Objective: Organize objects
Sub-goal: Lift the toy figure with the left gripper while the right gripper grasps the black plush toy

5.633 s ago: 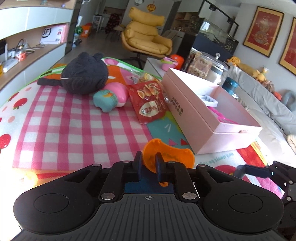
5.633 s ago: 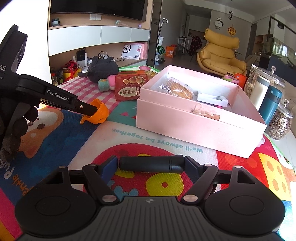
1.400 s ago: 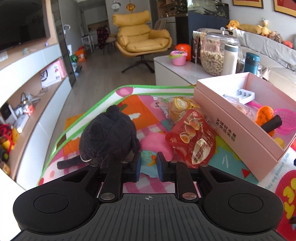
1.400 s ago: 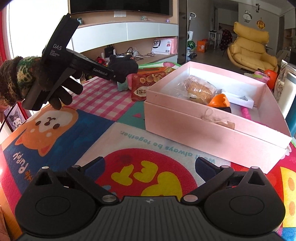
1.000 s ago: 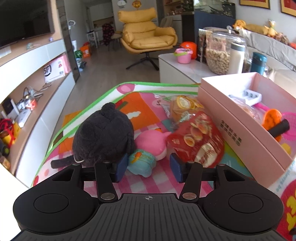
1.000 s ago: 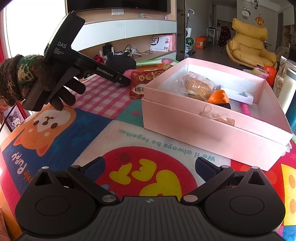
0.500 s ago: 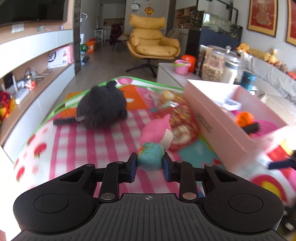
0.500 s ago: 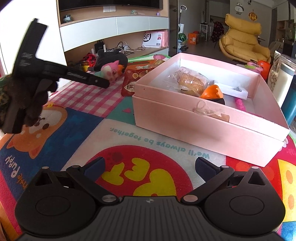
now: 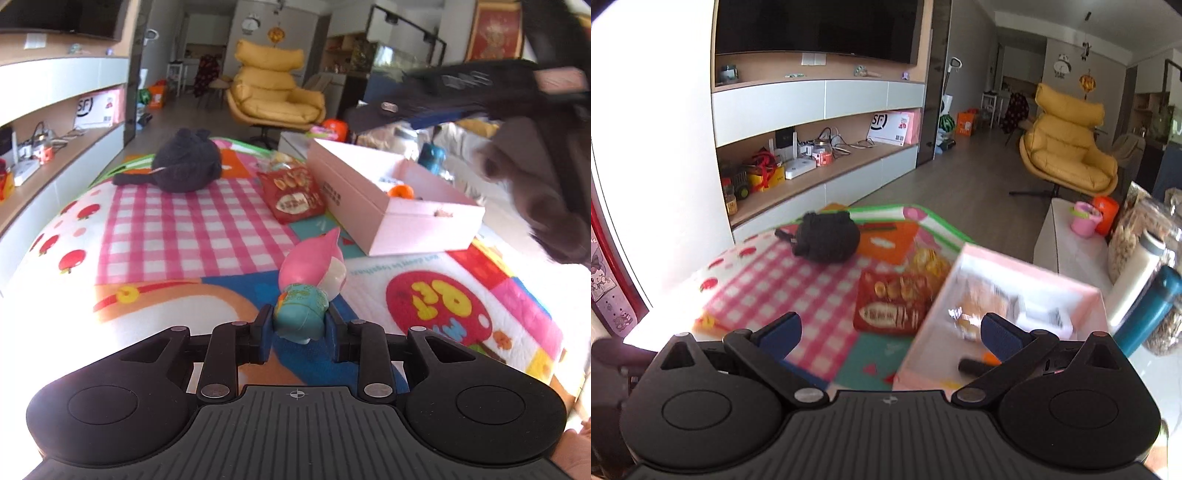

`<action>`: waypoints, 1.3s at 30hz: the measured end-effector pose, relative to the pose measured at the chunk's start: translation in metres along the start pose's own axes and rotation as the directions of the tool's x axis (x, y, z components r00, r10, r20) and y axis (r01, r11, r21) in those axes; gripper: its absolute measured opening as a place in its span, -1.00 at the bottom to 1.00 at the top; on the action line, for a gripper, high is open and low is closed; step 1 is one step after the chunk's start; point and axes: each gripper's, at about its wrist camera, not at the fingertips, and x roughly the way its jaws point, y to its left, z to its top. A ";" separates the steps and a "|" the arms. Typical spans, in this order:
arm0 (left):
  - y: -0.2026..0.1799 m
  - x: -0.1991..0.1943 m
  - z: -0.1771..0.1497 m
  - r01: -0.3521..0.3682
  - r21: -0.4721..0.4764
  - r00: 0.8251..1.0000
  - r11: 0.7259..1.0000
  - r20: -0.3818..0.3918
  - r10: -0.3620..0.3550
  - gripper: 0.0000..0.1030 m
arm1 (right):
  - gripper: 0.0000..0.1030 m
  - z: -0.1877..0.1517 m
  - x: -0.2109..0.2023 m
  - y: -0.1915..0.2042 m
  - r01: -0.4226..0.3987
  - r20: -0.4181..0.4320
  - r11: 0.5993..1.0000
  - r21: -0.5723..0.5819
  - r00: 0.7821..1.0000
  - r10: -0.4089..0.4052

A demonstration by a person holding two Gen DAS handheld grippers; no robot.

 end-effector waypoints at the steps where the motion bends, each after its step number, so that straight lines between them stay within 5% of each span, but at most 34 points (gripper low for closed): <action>1: 0.005 -0.002 0.001 -0.005 -0.024 1.000 1.000 0.013 0.005 -0.39 | 1.00 0.013 0.014 0.005 -0.001 -0.009 1.000 -0.007 1.000 0.001; 10: 0.038 -0.021 -0.006 -0.002 -0.139 0.997 0.990 0.073 0.012 -0.39 | 1.00 0.075 0.167 0.054 -0.065 -0.162 0.998 0.025 0.985 0.068; 18: 0.049 -0.029 -0.011 0.038 -0.197 0.993 0.980 0.115 -0.015 -0.40 | 1.00 0.080 0.237 0.077 0.011 -0.229 0.999 -0.037 0.973 -0.019; 19: 0.049 -0.029 -0.012 0.042 -0.201 0.993 0.979 0.116 -0.019 -0.39 | 0.82 0.078 0.240 0.078 0.003 -0.247 1.000 -0.027 0.969 -0.010; 31: 0.026 -0.048 -0.012 0.072 -0.164 0.989 0.984 0.137 -0.049 -0.39 | 0.67 0.045 0.151 0.097 -0.125 -0.271 0.987 -0.104 0.958 0.093; 39: 0.002 -0.052 -0.022 -0.020 -0.115 0.997 0.993 0.070 0.029 -0.39 | 0.67 -0.009 0.038 0.086 -0.181 -0.211 0.974 -0.138 0.966 0.149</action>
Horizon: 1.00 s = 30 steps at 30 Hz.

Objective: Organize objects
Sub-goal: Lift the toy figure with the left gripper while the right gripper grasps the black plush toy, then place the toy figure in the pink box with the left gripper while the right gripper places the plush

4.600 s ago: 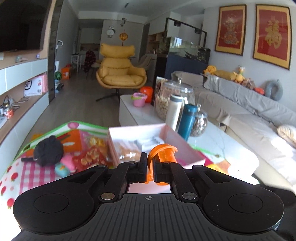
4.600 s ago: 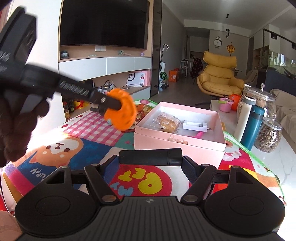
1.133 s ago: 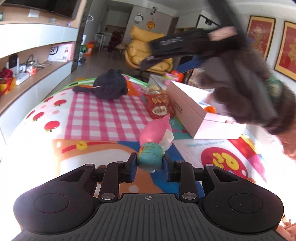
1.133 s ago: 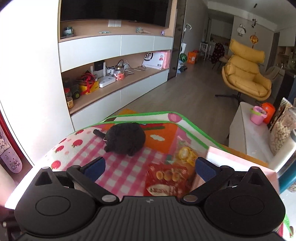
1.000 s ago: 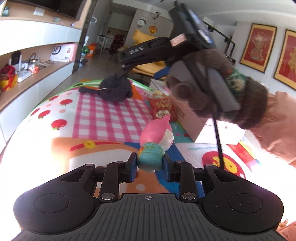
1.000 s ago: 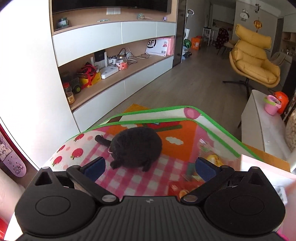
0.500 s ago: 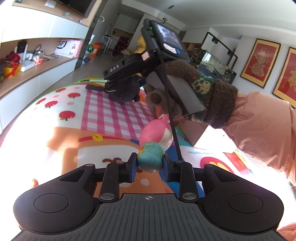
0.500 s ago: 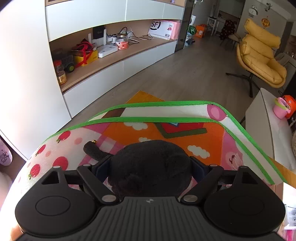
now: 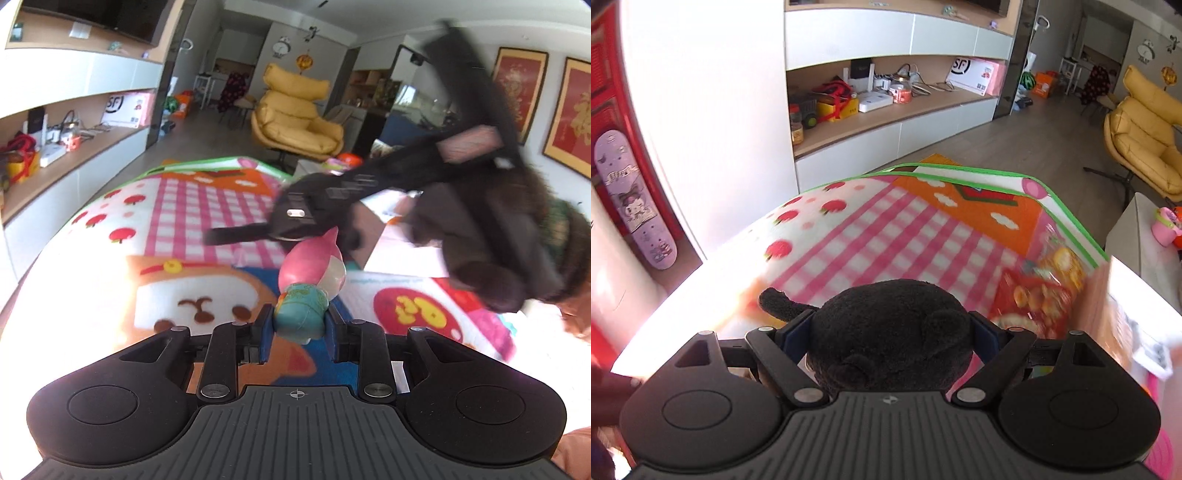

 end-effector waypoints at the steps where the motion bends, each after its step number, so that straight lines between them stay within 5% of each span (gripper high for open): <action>1: 0.000 0.001 -0.002 -0.017 -0.010 1.000 1.000 -0.009 0.017 -0.39 | 0.67 -0.011 -0.011 -0.001 0.005 0.002 1.000 0.000 1.000 -0.005; 12: -0.037 0.004 0.009 -0.080 -0.004 0.996 0.997 -0.044 0.080 -0.39 | 0.67 -0.125 -0.058 -0.022 -0.015 -0.016 0.992 0.126 1.000 0.017; 15: -0.046 0.011 0.009 -0.116 -0.006 0.991 0.993 -0.066 0.116 -0.39 | 0.72 -0.148 -0.067 -0.021 -0.003 0.037 0.994 0.108 0.999 -0.001; 21: -0.060 0.031 0.012 -0.173 -0.015 0.976 0.985 -0.139 0.169 -0.39 | 0.90 -0.168 -0.078 -0.028 0.009 0.101 0.991 0.132 0.995 -0.023; 30: -0.080 0.034 0.014 -0.206 0.043 0.964 0.978 -0.162 0.210 -0.39 | 0.90 -0.168 -0.065 -0.029 -0.034 0.137 0.989 0.144 0.990 0.014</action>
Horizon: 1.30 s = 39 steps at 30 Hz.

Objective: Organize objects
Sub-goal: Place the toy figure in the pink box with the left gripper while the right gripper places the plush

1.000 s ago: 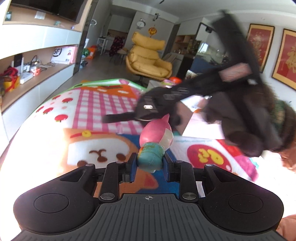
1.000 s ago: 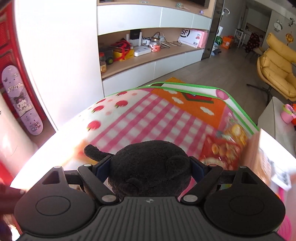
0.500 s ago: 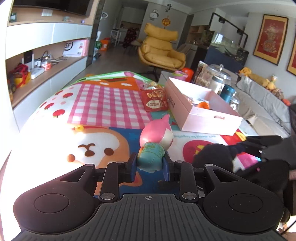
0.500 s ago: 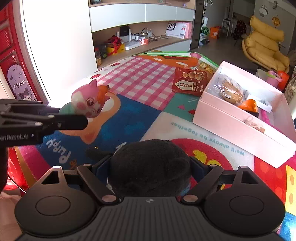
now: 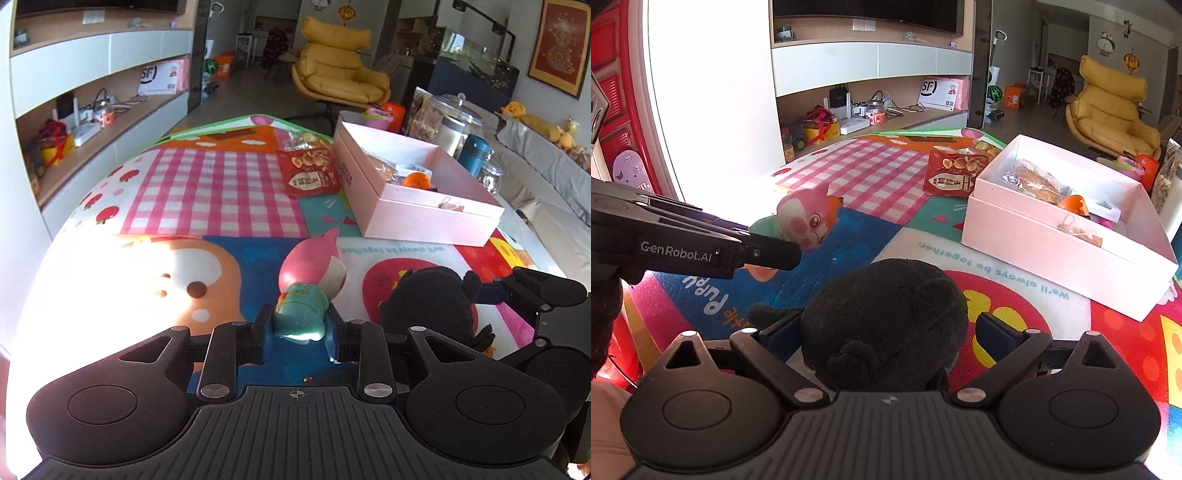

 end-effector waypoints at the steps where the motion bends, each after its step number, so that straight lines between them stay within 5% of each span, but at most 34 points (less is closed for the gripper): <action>1: -0.001 0.000 0.000 -0.004 0.006 1.000 1.000 -0.001 0.004 -0.39 | 0.90 0.000 0.001 0.000 -0.015 -0.001 1.000 0.005 1.000 0.015; 6: -0.012 0.000 -0.001 -0.016 0.056 1.000 0.998 -0.003 0.016 -0.39 | 0.66 -0.003 -0.003 -0.001 -0.031 0.007 0.999 0.010 1.000 0.031; 15: -0.022 -0.001 0.005 0.041 0.073 0.999 0.997 -0.010 -0.040 -0.39 | 0.65 0.007 -0.033 -0.006 0.005 0.060 1.000 0.012 0.998 -0.005; 23: -0.078 0.010 0.106 0.144 0.183 0.970 0.972 0.167 -0.176 -0.38 | 0.65 0.028 -0.079 -0.020 0.052 0.169 0.999 0.015 0.984 -0.054; 27: -0.099 0.073 0.140 0.244 0.147 0.959 0.959 0.110 -0.261 -0.33 | 0.65 0.025 -0.086 -0.028 0.067 0.177 0.997 0.038 0.982 -0.073; 30: -0.097 0.119 0.142 0.179 0.112 0.979 0.978 0.082 -0.188 -0.37 | 0.64 0.023 -0.084 -0.040 0.105 0.151 0.992 0.063 0.982 -0.113; 33: -0.079 0.128 0.137 0.230 0.048 0.969 0.972 0.085 -0.234 -0.37 | 0.64 0.029 -0.085 -0.058 0.135 0.141 0.986 0.097 0.979 -0.147; 39: -0.054 0.103 0.114 0.245 0.090 0.962 0.965 0.104 -0.254 -0.37 | 0.65 0.074 -0.086 -0.098 0.234 0.203 0.961 0.146 0.944 -0.261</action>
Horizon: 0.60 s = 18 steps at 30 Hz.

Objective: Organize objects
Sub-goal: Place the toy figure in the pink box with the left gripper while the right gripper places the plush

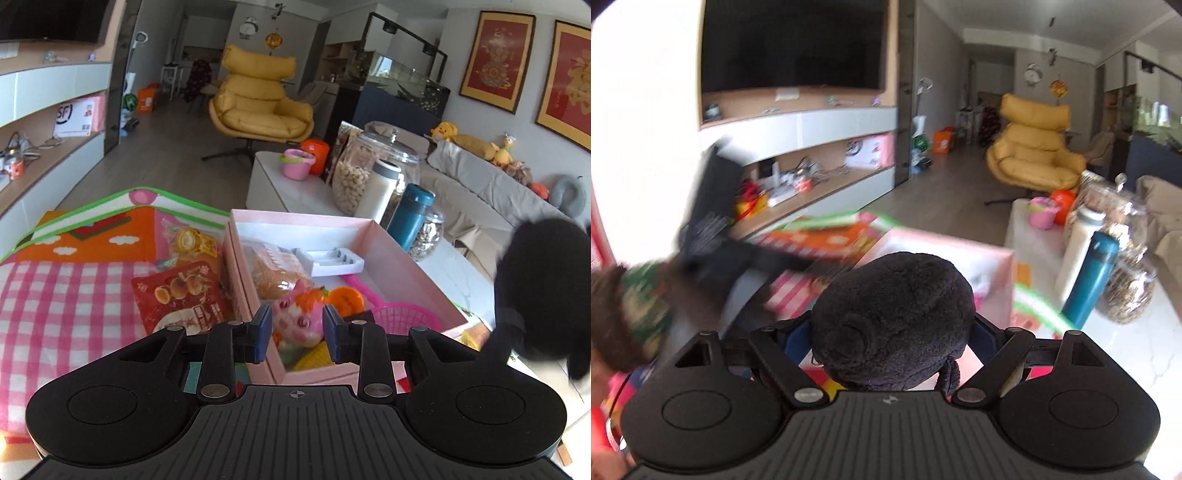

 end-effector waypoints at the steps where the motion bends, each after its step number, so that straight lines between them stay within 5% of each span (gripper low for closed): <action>1: 0.003 -0.005 -0.004 0.001 -0.010 1.000 1.000 0.000 -0.001 -0.37 | 0.65 0.012 0.005 -0.006 0.016 0.016 1.000 0.013 1.000 -0.016; 5: 0.017 -0.018 -0.021 0.005 -0.056 1.000 0.998 -0.024 -0.006 -0.37 | 0.65 0.051 0.046 -0.029 0.096 0.029 0.993 0.071 0.995 -0.098; 8: 0.029 -0.025 -0.031 -0.005 -0.085 1.000 0.996 -0.031 0.003 -0.37 | 0.74 0.055 0.083 -0.042 0.101 -0.053 0.985 0.137 0.994 -0.094; 11: 0.045 -0.031 -0.041 -0.025 -0.111 0.999 0.993 -0.045 0.021 -0.37 | 0.79 0.029 0.097 -0.047 0.092 -0.127 0.977 0.190 0.990 -0.069; 18: 0.063 -0.026 -0.056 -0.078 -0.124 0.996 0.989 -0.060 0.071 -0.37 | 0.89 -0.057 0.069 0.008 0.055 -0.140 0.998 0.031 0.989 -0.050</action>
